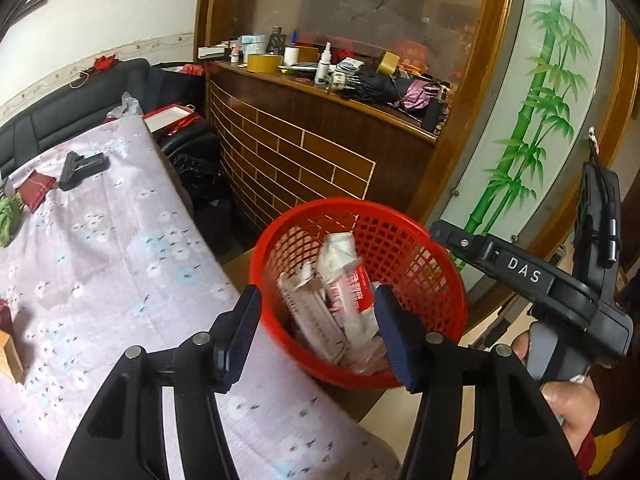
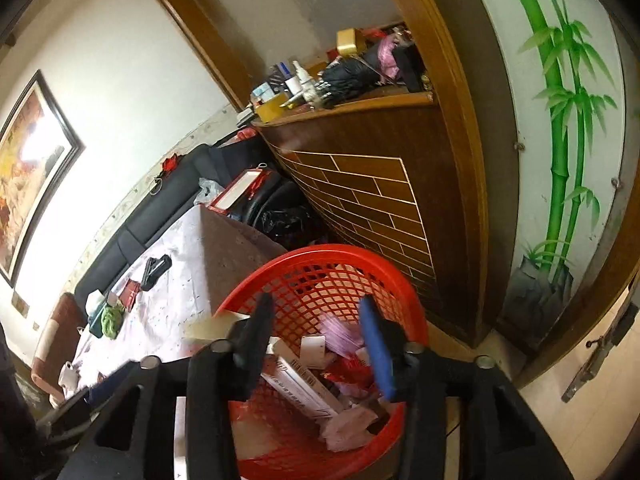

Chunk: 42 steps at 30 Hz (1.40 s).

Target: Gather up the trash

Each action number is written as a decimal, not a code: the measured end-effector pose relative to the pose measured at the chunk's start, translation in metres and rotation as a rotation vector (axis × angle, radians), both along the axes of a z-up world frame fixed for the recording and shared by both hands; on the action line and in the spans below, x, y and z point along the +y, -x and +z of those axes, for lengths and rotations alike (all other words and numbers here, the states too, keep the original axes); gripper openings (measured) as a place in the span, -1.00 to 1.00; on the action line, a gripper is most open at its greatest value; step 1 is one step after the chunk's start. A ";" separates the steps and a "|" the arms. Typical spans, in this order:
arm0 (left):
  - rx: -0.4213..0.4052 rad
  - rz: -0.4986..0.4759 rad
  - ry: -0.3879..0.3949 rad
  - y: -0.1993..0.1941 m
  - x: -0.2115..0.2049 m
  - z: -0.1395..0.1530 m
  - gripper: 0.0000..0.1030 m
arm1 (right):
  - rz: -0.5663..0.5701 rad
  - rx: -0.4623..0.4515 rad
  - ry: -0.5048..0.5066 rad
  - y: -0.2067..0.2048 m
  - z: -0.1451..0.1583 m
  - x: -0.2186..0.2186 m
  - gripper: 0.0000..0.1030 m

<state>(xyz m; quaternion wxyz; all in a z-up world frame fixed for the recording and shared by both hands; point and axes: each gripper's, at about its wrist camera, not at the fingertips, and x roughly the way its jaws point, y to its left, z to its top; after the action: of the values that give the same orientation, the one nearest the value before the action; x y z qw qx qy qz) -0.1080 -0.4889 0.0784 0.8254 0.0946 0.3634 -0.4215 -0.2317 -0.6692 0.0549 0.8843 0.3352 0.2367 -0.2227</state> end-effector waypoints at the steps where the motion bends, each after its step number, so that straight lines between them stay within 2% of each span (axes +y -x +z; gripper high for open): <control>1: -0.008 0.012 -0.003 0.000 0.007 0.001 0.11 | -0.002 0.002 0.005 0.002 -0.001 0.000 -0.05; 9: -0.136 0.137 -0.058 0.004 0.059 0.004 0.20 | 0.046 -0.009 0.005 0.003 0.002 0.026 -0.04; 13: -0.136 0.183 -0.061 -0.001 0.086 0.005 0.20 | 0.101 -0.004 0.022 -0.009 0.007 0.053 0.03; 22: -0.116 0.294 -0.047 -0.014 0.149 0.005 0.20 | 0.212 0.025 0.071 -0.036 0.012 0.115 0.03; 28: -0.100 0.314 -0.033 -0.019 0.166 0.006 0.20 | 0.256 0.037 0.099 -0.047 0.017 0.145 0.03; 35: -0.115 0.273 -0.007 -0.005 0.169 0.005 0.26 | 0.229 0.065 0.139 -0.037 0.018 0.158 0.04; 36: -0.121 0.265 -0.004 -0.002 0.170 0.004 0.34 | 0.213 0.076 0.156 -0.033 0.018 0.160 0.08; 38: -0.138 0.249 0.006 0.008 0.174 0.002 0.51 | 0.177 0.096 0.197 -0.023 0.018 0.164 0.35; 41: -0.183 0.236 0.019 0.024 0.182 0.000 0.59 | 0.106 0.128 0.296 -0.008 0.019 0.176 0.39; 42: -0.202 0.236 0.018 0.029 0.185 0.000 0.69 | 0.075 0.139 0.334 -0.002 0.021 0.180 0.44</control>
<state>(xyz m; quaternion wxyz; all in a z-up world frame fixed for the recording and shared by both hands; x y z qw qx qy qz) -0.1371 -0.3042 0.0784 0.9024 0.0856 0.2833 -0.3132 -0.2294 -0.4894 0.0756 0.9169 0.1584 0.2693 -0.2483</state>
